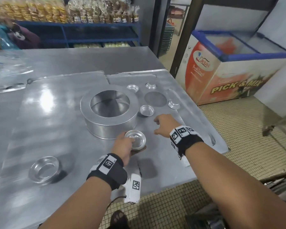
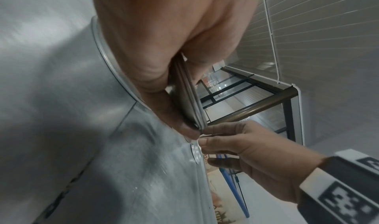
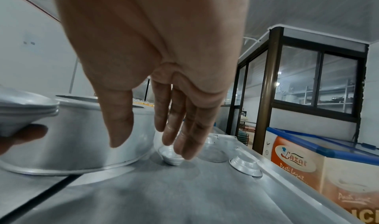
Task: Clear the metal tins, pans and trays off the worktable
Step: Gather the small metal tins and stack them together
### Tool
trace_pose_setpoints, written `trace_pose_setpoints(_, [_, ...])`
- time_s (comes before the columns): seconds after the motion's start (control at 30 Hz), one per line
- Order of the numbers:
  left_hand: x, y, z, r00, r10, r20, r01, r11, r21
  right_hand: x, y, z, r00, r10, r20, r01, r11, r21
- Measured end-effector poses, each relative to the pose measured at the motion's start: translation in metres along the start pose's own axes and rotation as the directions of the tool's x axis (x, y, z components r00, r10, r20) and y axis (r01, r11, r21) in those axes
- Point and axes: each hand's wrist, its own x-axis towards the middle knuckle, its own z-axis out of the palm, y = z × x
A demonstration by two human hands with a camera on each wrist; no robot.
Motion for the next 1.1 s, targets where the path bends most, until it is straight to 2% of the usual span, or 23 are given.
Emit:
trace_pose_setpoints(0.17, [0.018, 0.0, -0.001, 1.0, 0.008, 0.024, -0.01, 0.996, 0.088, 0.042, -0.001, 0.005, 1.0, 0.021, -0.008, -0.021, 0.998, -0.065])
trace_pose_setpoints(0.27, [0.027, -0.002, -0.003, 1.0, 0.011, -0.019, -0.008, 0.986, 0.166, 0.067, -0.003, 0.006, 0.999, 0.029, -0.015, -0.03, 0.994, -0.103])
trace_pose_setpoints(0.4, [0.034, -0.005, -0.004, 0.999, -0.001, -0.047, 0.01, 0.982, 0.19, 0.101, -0.008, 0.004, 0.999, 0.034, 0.011, -0.032, 0.989, -0.142])
trace_pose_setpoints(0.7, [0.032, 0.004, 0.006, 0.998, -0.01, -0.064, 0.015, 0.997, 0.079, 0.16, -0.015, 0.013, 0.995, -0.067, 0.076, 0.08, 0.979, -0.189])
trace_pose_setpoints(0.93, [0.04, -0.004, 0.03, 0.988, -0.03, -0.153, 0.04, 0.997, 0.06, 0.144, 0.001, 0.003, 0.985, -0.125, 0.123, 0.139, 0.983, -0.12])
trace_pose_setpoints(1.03, [0.048, -0.011, 0.042, 0.984, -0.024, -0.177, 0.045, 0.992, 0.114, 0.121, 0.013, -0.007, 0.977, -0.185, 0.106, 0.188, 0.982, -0.019])
trace_pose_setpoints(1.1, [0.054, -0.014, 0.052, 0.978, -0.04, -0.206, 0.058, 0.995, 0.084, 0.103, 0.022, -0.016, 0.968, -0.232, 0.093, 0.226, 0.972, 0.064])
